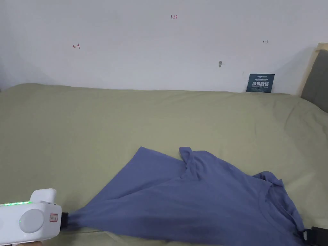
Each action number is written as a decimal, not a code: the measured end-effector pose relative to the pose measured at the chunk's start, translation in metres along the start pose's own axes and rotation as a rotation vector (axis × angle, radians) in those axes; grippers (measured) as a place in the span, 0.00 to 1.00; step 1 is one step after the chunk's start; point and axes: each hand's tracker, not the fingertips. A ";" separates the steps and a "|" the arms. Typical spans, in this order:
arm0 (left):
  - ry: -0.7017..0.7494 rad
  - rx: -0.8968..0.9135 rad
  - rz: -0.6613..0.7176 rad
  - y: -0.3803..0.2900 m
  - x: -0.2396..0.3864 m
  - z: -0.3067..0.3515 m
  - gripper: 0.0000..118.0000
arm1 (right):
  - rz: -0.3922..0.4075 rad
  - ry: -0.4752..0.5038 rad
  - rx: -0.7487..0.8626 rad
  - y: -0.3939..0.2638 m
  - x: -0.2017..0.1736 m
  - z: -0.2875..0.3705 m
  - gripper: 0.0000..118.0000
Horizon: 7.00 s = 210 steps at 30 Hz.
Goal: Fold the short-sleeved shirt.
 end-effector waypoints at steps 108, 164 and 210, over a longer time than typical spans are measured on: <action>-0.151 -0.043 -0.066 0.031 0.018 -0.049 0.07 | 0.477 0.035 -0.178 0.197 -0.206 -0.219 0.03; 0.078 0.709 -0.024 0.331 0.128 0.222 0.07 | 0.357 0.052 0.618 0.378 -0.237 0.199 0.03; 0.165 0.408 -0.073 0.353 0.123 -0.058 0.07 | 0.304 0.062 0.382 0.387 -0.213 -0.048 0.03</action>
